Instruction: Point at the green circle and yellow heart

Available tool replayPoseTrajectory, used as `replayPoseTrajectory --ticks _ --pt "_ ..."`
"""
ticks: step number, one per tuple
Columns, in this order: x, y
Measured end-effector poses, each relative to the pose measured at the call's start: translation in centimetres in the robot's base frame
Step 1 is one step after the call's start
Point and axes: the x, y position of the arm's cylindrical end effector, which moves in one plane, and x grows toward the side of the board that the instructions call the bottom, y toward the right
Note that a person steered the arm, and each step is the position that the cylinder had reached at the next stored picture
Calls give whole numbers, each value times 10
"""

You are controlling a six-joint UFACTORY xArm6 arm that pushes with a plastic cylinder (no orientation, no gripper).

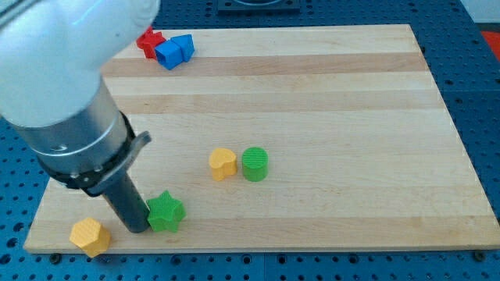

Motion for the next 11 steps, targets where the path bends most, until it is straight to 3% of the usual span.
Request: replayPoseTrajectory --ticks 2,5,6,9,11 --pt "1 45" --pt "-22 211" --pt "-46 219" --pt "-89 153" --pt "-90 81"
